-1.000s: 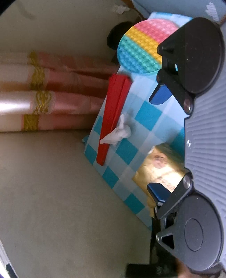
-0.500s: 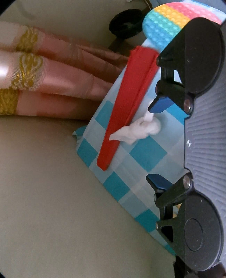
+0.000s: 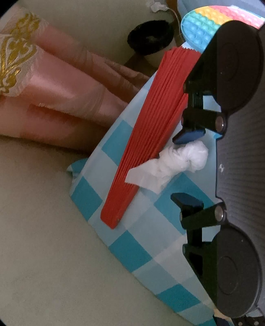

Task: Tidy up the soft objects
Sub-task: 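Grasp the white knotted cloth beside the red fan with the right tool while the left holds the beige cloth, then carry the white and beige cloths over the box with both tools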

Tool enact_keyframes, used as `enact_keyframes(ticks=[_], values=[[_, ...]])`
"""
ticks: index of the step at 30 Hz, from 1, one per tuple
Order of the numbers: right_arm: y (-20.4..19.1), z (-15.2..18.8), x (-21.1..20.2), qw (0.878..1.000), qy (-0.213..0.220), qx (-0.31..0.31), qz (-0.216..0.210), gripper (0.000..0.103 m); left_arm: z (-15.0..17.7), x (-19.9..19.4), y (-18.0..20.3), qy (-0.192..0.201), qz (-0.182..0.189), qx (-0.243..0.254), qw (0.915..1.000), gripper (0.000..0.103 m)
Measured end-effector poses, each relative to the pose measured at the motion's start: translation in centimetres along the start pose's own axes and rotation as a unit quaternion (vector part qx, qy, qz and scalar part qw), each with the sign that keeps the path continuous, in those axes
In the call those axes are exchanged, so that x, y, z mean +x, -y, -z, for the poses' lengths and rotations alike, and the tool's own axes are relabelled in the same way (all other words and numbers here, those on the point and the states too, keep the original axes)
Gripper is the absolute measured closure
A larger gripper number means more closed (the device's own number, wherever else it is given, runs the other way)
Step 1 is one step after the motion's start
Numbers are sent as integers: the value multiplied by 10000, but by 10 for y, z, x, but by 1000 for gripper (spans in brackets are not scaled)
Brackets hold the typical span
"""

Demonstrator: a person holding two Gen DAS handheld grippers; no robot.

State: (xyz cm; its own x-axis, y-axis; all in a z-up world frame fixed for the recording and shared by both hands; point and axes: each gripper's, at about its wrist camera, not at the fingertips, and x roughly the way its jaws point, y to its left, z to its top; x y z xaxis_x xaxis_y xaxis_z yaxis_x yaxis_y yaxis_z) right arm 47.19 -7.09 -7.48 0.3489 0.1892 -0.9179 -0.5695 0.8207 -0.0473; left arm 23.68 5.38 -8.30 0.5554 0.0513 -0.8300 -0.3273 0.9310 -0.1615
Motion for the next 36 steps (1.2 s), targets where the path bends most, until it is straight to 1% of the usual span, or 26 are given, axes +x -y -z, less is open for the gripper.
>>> enact_keyframes(ticks=[2, 4, 9, 17, 23, 26, 32, 36], values=[[2, 0, 0, 10000, 11, 29, 61, 56, 0, 0, 0, 4, 2, 10, 10000, 79], [4, 0, 0, 9999, 14, 85, 112, 65, 0, 0, -1, 1, 4, 14, 10000, 79], [10, 2, -3, 9995, 30, 269, 148, 70, 0, 0, -1, -5, 51, 14, 10000, 80], [15, 13, -26, 9990, 114, 370, 207, 71, -1, -5, 0, 36, 85, 52, 9999, 82], [21, 33, -48, 9980, 143, 496, 366, 71, -2, -22, 0, 184, 140, 74, 9997, 82], [23, 45, -62, 9973, 170, 588, 398, 71, -2, -26, -2, 185, 174, 91, 9996, 82], [17, 68, -98, 9974, 256, 607, 281, 71, 1, -39, -6, 195, 248, 107, 9994, 82], [9, 86, -120, 9973, 324, 632, 175, 71, 7, -52, -5, 222, 378, 108, 9990, 82]])
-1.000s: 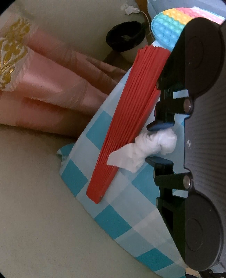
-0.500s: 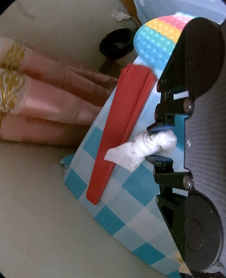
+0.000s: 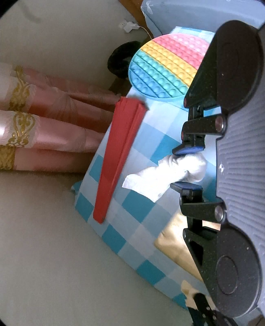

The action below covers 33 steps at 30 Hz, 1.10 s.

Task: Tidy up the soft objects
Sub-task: 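Carry the white and beige cloths over the box with both tools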

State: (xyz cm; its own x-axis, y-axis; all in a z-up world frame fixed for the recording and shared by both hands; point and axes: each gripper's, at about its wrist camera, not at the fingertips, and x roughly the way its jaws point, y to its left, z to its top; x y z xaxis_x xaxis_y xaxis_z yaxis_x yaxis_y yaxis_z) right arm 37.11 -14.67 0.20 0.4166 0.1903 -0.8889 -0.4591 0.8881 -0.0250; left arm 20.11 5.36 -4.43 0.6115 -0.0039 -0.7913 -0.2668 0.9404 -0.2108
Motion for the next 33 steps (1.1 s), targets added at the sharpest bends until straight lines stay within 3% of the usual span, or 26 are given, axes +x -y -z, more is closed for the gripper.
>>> enact_keyframes(ticks=[21, 33], values=[[-52, 118, -76, 9978, -133, -316, -574, 70, 46, -50, 23, -118, 559, 636, 9963, 82], [-57, 179, -109, 9977, -161, -183, -629, 70, 73, -72, 50, -300, 889, 1300, 9871, 82]])
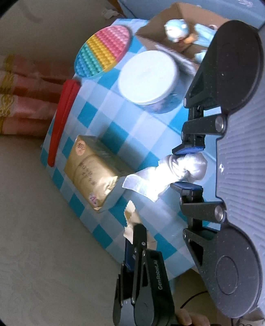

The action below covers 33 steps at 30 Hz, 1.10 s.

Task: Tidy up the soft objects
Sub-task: 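Carry the white and beige cloths over the box with both tools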

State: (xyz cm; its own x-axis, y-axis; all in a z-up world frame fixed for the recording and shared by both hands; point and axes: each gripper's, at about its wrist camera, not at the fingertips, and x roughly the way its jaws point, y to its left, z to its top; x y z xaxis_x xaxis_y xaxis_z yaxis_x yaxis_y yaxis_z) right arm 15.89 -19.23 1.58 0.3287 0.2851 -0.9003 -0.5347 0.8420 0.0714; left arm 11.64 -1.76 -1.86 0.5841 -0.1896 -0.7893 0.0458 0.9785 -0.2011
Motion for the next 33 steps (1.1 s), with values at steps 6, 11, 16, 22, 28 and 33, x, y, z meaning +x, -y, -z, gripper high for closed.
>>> enact_keyframes(ticks=[6, 11, 16, 22, 28, 33], values=[[7, 31, -13, 9998, 19, 218, 8, 70, 6, -7, 23, -90, 261, 311, 9991, 82], [19, 54, -35, 9989, 130, 443, 52, 70, 6, -13, 44, -119, 463, 571, 9972, 82], [44, 72, -66, 9960, 377, 737, 329, 70, -2, -11, 74, -140, 678, 877, 9937, 82], [87, 86, -93, 9868, 630, 1241, 834, 70, -17, -3, 111, -193, 1040, 1147, 9878, 82], [122, 94, -85, 9791, 533, 1598, 1137, 70, -32, 3, 145, -152, 1189, 1404, 9828, 82], [143, 104, -72, 9762, 433, 1841, 1059, 70, -49, 16, 176, -153, 1374, 1596, 9775, 82]])
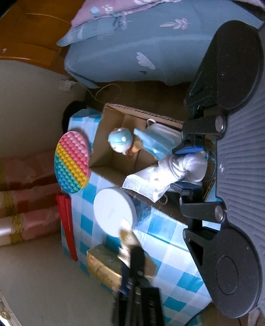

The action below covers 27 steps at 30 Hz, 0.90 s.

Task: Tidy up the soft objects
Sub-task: 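Carry the white and beige cloths over the box with both tools, then open both tools to drop the cloths into the box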

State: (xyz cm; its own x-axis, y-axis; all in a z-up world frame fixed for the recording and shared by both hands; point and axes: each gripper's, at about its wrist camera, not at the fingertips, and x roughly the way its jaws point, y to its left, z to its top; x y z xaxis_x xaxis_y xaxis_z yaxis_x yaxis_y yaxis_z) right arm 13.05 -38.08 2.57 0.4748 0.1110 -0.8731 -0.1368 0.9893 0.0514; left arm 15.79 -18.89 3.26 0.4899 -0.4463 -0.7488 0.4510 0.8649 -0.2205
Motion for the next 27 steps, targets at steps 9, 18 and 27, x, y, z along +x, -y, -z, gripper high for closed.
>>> enact_keyframes(ticks=[9, 18, 27], values=[[12, 14, 10, 9997, -167, 114, -113, 70, -42, 63, 28, -181, 345, 7, 9992, 82], [18, 13, 10, 9997, -103, 180, -159, 70, -41, 80, 31, 65, 169, -189, 9997, 19], [25, -10, 13, 9995, 60, 288, -125, 70, -19, 16, 20, 1025, -668, 354, 9919, 2]])
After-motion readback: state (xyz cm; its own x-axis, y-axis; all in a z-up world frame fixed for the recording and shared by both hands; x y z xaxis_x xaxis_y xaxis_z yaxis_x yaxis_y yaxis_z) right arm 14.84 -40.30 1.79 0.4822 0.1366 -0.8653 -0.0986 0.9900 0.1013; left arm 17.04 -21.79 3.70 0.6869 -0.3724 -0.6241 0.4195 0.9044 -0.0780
